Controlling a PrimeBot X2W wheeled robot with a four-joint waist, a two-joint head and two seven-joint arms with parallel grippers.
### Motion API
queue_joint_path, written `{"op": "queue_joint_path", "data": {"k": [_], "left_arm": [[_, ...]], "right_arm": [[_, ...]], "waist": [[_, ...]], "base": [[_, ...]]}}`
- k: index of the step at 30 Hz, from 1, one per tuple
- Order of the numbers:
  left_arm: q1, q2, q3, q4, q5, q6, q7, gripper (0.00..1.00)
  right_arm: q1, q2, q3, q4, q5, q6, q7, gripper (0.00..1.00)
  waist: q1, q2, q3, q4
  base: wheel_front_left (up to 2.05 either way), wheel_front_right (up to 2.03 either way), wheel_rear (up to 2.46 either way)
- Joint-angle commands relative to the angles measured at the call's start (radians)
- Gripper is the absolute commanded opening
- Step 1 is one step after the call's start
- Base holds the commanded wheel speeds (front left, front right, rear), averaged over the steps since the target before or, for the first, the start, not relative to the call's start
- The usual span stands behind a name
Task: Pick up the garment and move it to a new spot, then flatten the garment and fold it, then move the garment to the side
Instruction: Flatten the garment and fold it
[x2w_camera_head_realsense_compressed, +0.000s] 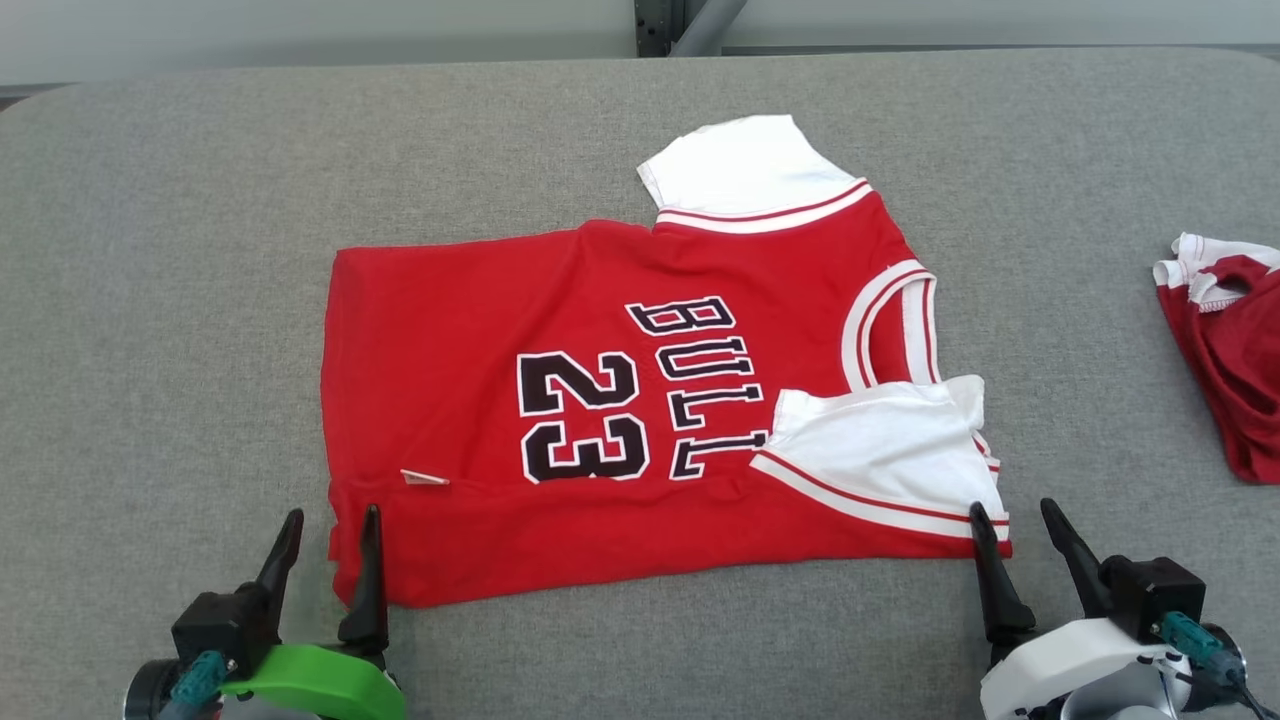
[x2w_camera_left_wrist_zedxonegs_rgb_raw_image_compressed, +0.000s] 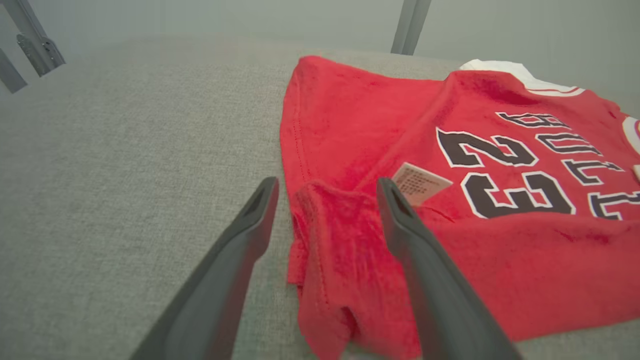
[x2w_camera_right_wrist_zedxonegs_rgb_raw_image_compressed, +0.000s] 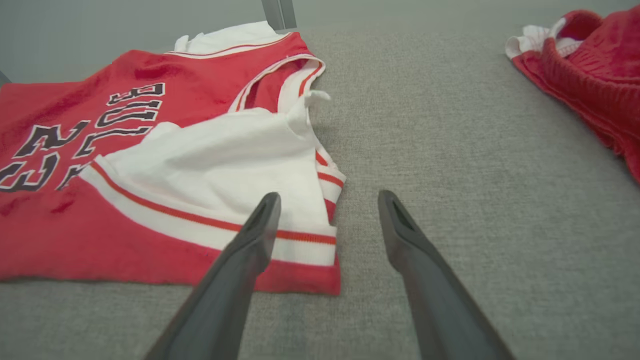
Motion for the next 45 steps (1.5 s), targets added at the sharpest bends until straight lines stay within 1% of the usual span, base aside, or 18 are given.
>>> {"op": "queue_joint_path", "data": {"k": [1, 5, 8, 12, 13, 14, 15, 16, 21, 27, 32, 35, 37, 38, 39, 40, 43, 45], "left_arm": [[0.004, -0.005, 0.003, 0.040, -0.018, -0.010, -0.002, 1.00], [-0.013, -0.013, 0.002, 0.137, -0.048, -0.025, 0.006, 1.00], [-0.038, -0.015, -0.003, 0.226, -0.080, -0.041, 0.036, 1.00], [-0.053, -0.018, -0.008, 0.277, -0.108, -0.050, 0.071, 1.00], [-0.057, -0.016, -0.009, 0.292, -0.110, -0.050, 0.083, 1.00], [-0.060, -0.016, -0.008, 0.303, -0.120, -0.052, 0.092, 0.94], [-0.062, -0.013, -0.009, 0.312, -0.127, -0.055, 0.098, 0.44], [-0.064, -0.010, -0.008, 0.316, -0.134, -0.057, 0.104, 0.00], [-0.077, 0.016, -0.010, 0.298, -0.151, -0.062, 0.112, 0.00], [-0.030, 0.069, -0.009, 0.194, -0.163, -0.062, 0.166, 0.00], [0.047, 0.110, 0.002, 0.072, -0.179, -0.045, 0.255, 0.00], [0.086, 0.117, 0.004, 0.007, -0.191, -0.029, 0.296, 0.00], [0.095, 0.119, -0.003, -0.022, -0.187, -0.021, 0.311, 0.00], [0.099, 0.118, -0.012, -0.030, -0.180, -0.020, 0.321, 0.82], [0.100, 0.107, -0.018, -0.039, -0.193, -0.025, 0.326, 1.00], [0.099, 0.101, -0.021, -0.049, -0.199, -0.028, 0.322, 1.00], [0.090, 0.090, -0.013, -0.084, -0.200, -0.025, 0.276, 1.00], [0.079, 0.076, -0.006, -0.117, -0.191, -0.018, 0.227, 1.00]], "right_arm": [[0.002, 0.003, -0.002, 0.031, 0.015, 0.000, -0.003, 1.00], [-0.021, 0.011, -0.007, 0.095, 0.030, 0.000, -0.003, 1.00], [-0.045, 0.008, 0.007, 0.142, 0.045, 0.000, -0.002, 1.00], [-0.061, 0.002, 0.028, 0.171, 0.057, 0.000, -0.002, 1.00], [-0.066, 0.001, 0.037, 0.181, 0.062, 0.000, 0.000, 0.45], [-0.069, 0.000, 0.048, 0.188, 0.071, 0.000, 0.001, 0.02], [-0.072, -0.002, 0.058, 0.195, 0.081, 0.000, 0.005, 0.00], [-0.075, -0.005, 0.064, 0.198, 0.093, 0.000, 0.006, 0.00], [-0.049, -0.013, 0.080, 0.163, 0.132, -0.001, 0.006, 0.00], [0.069, -0.003, 0.074, 0.025, 0.140, -0.001, 0.023, 0.00], [0.191, 0.022, 0.068, -0.095, 0.123, -0.001, 0.070, 0.00], [0.208, 0.028, 0.052, -0.131, 0.113, -0.001, 0.091, 0.00], [0.196, 0.033, 0.043, -0.132, 0.110, -0.001, 0.106, 0.00], [0.187, 0.035, 0.040, -0.134, 0.105, -0.001, 0.111, 0.15], [0.177, 0.037, 0.039, -0.135, 0.104, -0.001, 0.119, 0.78], [0.168, 0.036, 0.040, -0.138, 0.097, -0.001, 0.124, 1.00], [0.149, 0.022, 0.035, -0.166, 0.081, -0.001, 0.120, 1.00], [0.136, 0.009, 0.025, -0.200, 0.067, -0.001, 0.110, 1.00]], "waist": [[0.0000, -0.0001, 0.013, 0.007], [0.0000, -0.0001, 0.022, 0.011], [0.0000, -0.0001, 0.021, 0.010], [0.0000, -0.0001, 0.016, 0.008], [0.0000, -0.0001, 0.015, 0.007], [0.0000, -0.0001, 0.013, 0.005], [0.0000, -0.0001, 0.012, 0.005], [0.0000, -0.0001, 0.012, 0.005], [0.0000, -0.0001, 0.011, 0.010], [0.0000, -0.0001, 0.006, 0.007], [0.0000, -0.0001, 0.006, -0.012], [0.0000, -0.0001, 0.012, -0.023], [0.0000, -0.0001, 0.014, -0.023], [0.0000, -0.0001, 0.015, -0.022], [0.0000, -0.0001, 0.015, -0.021], [0.0000, -0.0001, 0.015, -0.020], [0.0000, -0.0001, 0.009, -0.017], [0.0000, -0.0001, 0.004, -0.016]], "base": [[0.00, 0.00, 0.00], [0.00, 0.00, 0.00], [0.00, 0.00, 0.00], [0.00, 0.00, 0.00], [0.00, 0.00, 0.00], [0.00, 0.00, 0.00], [0.00, 0.00, 0.00], [0.00, 0.00, 0.00], [0.00, 0.00, 0.00], [0.00, 0.00, 0.00], [0.00, 0.00, 0.00], [0.00, 0.00, 0.00], [0.00, 0.00, 0.00], [0.00, 0.00, 0.00], [0.00, 0.00, 0.00], [0.00, 0.00, 0.00], [0.00, 0.00, 0.00], [0.00, 0.00, 0.00]]}}
